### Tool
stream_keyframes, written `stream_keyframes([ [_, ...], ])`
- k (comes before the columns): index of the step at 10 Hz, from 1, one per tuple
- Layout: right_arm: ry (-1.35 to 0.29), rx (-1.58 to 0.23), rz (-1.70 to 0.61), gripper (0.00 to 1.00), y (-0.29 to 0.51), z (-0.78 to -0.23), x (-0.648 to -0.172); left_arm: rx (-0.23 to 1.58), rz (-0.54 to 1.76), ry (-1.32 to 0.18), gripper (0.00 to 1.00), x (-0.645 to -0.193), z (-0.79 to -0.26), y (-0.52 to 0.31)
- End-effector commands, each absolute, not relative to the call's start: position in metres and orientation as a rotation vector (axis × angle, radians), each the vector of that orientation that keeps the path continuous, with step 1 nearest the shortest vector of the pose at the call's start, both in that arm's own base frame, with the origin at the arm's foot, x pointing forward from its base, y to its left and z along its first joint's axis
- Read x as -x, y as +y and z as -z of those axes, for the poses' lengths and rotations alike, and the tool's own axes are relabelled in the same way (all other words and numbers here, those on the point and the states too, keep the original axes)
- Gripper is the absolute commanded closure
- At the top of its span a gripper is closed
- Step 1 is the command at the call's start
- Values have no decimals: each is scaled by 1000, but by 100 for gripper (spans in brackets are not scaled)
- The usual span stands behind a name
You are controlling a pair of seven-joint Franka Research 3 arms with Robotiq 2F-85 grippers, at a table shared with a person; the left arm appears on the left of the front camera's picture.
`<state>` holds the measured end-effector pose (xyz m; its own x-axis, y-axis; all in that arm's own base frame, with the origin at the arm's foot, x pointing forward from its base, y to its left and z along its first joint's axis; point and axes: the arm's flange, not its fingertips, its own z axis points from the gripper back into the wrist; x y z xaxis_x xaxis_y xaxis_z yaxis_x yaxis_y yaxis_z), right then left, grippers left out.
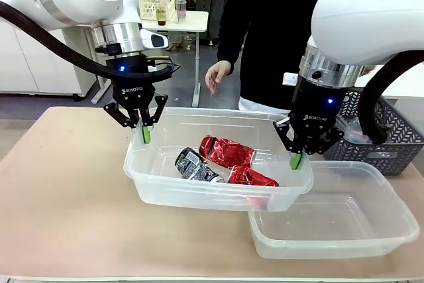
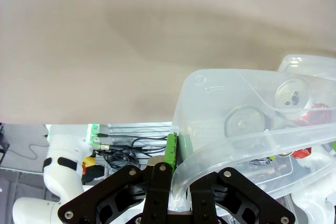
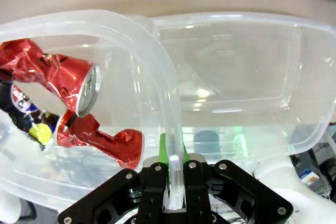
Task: Sort the waste into each basket.
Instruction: Offer the picked Organizing box to the human.
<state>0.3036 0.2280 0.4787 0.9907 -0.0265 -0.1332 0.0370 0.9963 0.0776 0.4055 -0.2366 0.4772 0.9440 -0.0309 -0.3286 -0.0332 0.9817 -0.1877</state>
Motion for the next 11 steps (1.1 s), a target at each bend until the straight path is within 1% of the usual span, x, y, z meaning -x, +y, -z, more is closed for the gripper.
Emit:
stream_keyframes([
  [1, 144, -68, 17, 96, 230, -483, -305, 208, -39, 337, 94, -405, -481, -236],
  [4, 144, -68, 17, 96, 230, -483, -305, 208, -39, 337, 94, -405, -481, -236],
  [5, 132, -80, 32, 96, 228, -479, -304, 193, -1, 337, 94, -406, -477, -237],
  [7, 198, -40, -64, 96, 241, -489, -345, 196, 35, 331, 94, -440, -497, -234],
  [8, 210, -19, -106, 96, 248, -499, -374, 254, 76, 315, 94, -465, -508, -232],
  [10, 244, -3, -128, 96, 255, -511, -427, 275, -17, 278, 94, -506, -519, -231],
  [11, 237, 19, -123, 96, 259, -512, -450, 293, -2, 284, 94, -522, -520, -231],
])
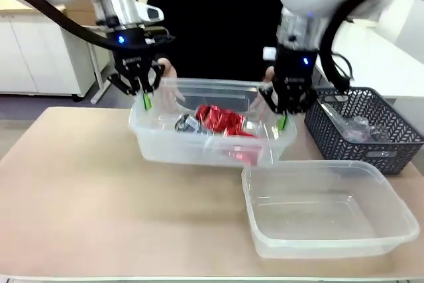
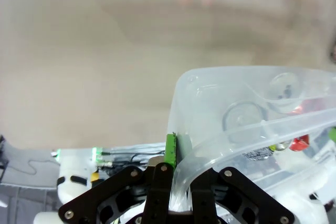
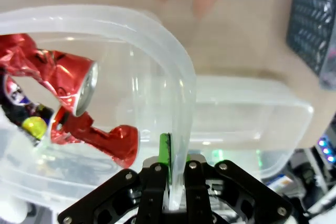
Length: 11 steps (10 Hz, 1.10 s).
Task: Sort the waste into each basket.
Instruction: Offer the picked Organizing box to the human, then release the Organizing box you were holding.
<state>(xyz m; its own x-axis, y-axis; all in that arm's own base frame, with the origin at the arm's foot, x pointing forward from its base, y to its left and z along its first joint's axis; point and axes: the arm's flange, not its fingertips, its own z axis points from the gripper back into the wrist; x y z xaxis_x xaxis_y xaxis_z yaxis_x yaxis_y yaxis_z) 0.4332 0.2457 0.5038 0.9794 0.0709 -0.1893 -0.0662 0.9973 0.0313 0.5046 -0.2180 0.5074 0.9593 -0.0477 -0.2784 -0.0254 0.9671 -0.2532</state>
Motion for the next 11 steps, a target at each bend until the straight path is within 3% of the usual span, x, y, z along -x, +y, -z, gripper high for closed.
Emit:
stream_keyframes([
  [1, 251, 19, -121, 96, 263, -507, -471, 284, -19, 277, 94, -537, -515, -230],
  [3, 272, -27, -101, 96, 265, -488, -485, 308, -44, 270, 94, -554, -506, -227],
  [4, 283, -46, -102, 96, 265, -472, -484, 269, -10, 285, 94, -539, -500, -214],
  [11, 242, -14, -76, 96, 252, -489, -489, 269, -10, 285, 94, -539, -500, -214],
])
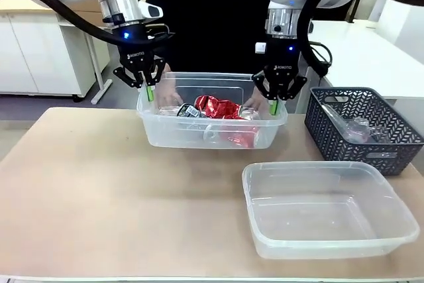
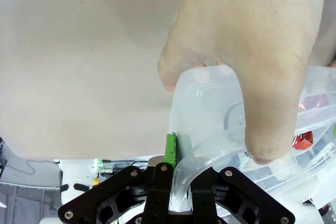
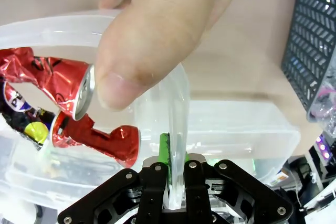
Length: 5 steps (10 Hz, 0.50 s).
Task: Sort the waste into each basket.
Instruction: Release the Organizing box you were holding.
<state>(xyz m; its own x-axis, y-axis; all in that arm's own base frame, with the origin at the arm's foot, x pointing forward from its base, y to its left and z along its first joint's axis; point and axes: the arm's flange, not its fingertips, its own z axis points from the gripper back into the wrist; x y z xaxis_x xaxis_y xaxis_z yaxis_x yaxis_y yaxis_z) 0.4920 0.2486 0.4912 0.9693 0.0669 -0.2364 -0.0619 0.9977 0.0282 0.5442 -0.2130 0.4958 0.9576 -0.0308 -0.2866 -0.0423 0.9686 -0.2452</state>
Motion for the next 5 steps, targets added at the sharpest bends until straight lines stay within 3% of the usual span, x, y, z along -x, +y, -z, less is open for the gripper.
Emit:
stream_keyframes([
  [1, 242, -14, -76, 96, 252, -489, -489, 269, -10, 285, 94, -539, -500, -214],
  [5, 242, -14, -76, 96, 252, -489, -489, 269, -10, 285, 94, -539, -500, -214],
])
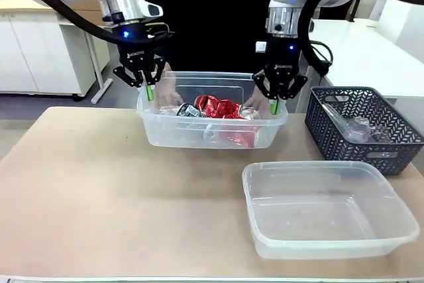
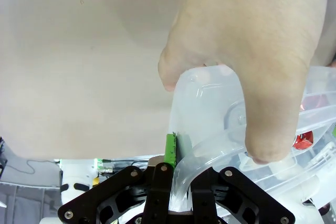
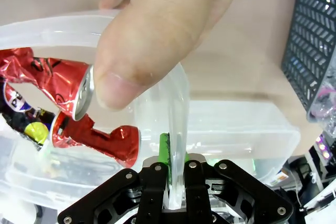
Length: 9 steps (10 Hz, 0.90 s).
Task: Sort the waste into each basket.
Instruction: Release the Organizing box you were holding.
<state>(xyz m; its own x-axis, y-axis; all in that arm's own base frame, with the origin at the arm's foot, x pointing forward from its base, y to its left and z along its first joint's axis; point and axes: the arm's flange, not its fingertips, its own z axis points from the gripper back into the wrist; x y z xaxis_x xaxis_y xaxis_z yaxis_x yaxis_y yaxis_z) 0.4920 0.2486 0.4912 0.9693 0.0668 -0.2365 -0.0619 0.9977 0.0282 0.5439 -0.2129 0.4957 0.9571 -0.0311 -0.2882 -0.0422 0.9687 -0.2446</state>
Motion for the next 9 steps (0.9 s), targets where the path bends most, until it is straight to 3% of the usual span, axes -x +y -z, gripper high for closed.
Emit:
stream_keyframes([
  [1, 242, -14, -76, 96, 252, -489, -489, 252, -6, 295, 94, -544, -496, -213],
  [2, 240, -21, -65, 96, 249, -491, -492, 232, 24, 276, 94, -548, -502, -220],
  [3, 220, -30, -102, 44, 251, -494, -488, 226, 55, 278, 42, -549, -506, -226],
  [4, 207, -62, -98, 41, 251, -495, -485, 221, 68, 269, 37, -549, -509, -230],
  [5, 186, -84, -90, 0, 248, -494, -483, 225, 72, 265, 0, -546, -511, -230],
  [7, 51, -137, -55, 0, 235, -508, -475, 217, 52, 208, 0, -530, -523, -224],
  [8, -24, -162, -32, 16, 230, -517, -470, 213, 42, 176, 13, -520, -529, -220],
  [9, -77, -191, -31, 6, 226, -523, -465, 216, 44, 148, 3, -509, -534, -217],
])
